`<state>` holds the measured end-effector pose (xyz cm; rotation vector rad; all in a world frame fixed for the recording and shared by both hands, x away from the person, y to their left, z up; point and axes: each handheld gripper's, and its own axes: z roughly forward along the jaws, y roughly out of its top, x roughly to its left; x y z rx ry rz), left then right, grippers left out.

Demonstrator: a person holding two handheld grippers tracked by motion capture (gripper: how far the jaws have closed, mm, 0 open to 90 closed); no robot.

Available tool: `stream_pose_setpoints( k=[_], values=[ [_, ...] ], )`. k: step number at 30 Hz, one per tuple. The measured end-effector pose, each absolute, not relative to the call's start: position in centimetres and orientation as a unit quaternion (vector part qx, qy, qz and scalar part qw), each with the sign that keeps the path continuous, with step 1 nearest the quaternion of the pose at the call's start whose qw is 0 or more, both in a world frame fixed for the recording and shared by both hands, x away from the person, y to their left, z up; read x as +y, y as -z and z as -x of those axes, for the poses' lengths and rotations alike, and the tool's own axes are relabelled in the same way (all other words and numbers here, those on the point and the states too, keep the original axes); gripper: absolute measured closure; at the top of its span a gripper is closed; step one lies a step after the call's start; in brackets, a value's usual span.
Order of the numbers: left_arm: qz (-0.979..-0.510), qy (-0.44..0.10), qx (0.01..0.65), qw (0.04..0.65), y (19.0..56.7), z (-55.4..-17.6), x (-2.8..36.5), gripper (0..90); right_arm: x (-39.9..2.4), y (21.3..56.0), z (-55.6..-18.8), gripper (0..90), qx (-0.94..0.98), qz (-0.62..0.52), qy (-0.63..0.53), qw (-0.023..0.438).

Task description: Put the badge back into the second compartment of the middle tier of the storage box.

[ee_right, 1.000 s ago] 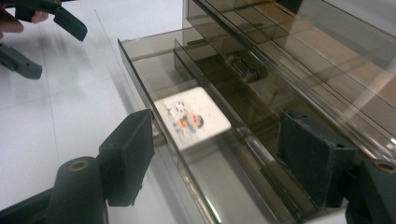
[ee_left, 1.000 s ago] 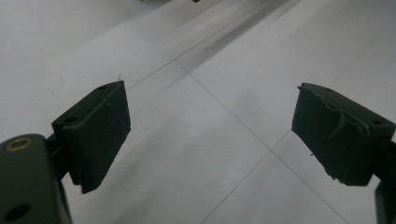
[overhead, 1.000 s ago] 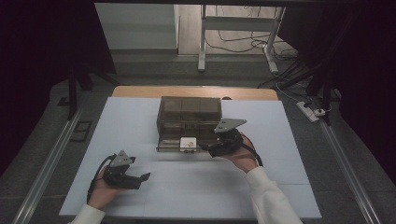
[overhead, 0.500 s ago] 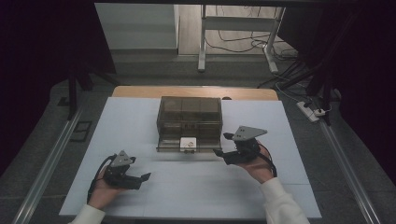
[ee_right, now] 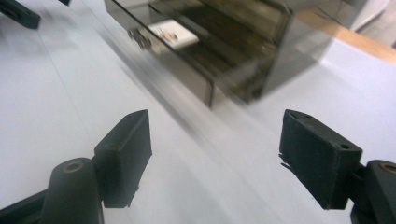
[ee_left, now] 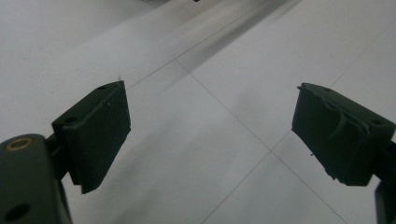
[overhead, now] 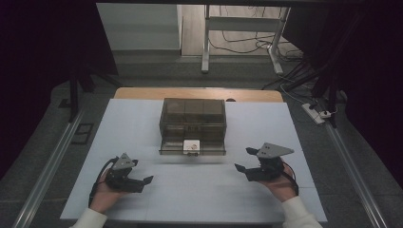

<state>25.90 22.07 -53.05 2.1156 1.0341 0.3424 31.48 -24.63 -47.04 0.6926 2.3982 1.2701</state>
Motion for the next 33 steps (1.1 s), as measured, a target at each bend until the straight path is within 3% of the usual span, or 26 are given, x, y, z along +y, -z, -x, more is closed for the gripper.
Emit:
stream_pose_setpoints(
  k=[17,33],
  values=[
    [-0.827,-0.133,0.4,0.371,53.1,-25.9,22.0,11.7,-31.8,49.3,-29.2,22.3,0.829,-0.303,-0.43,0.19],
    [-0.826,-0.135,0.401,0.372,53.1,-25.9,22.1,11.8,-31.8,49.7,-29.3,22.1,0.836,-0.298,-0.421,0.19]
  ],
)
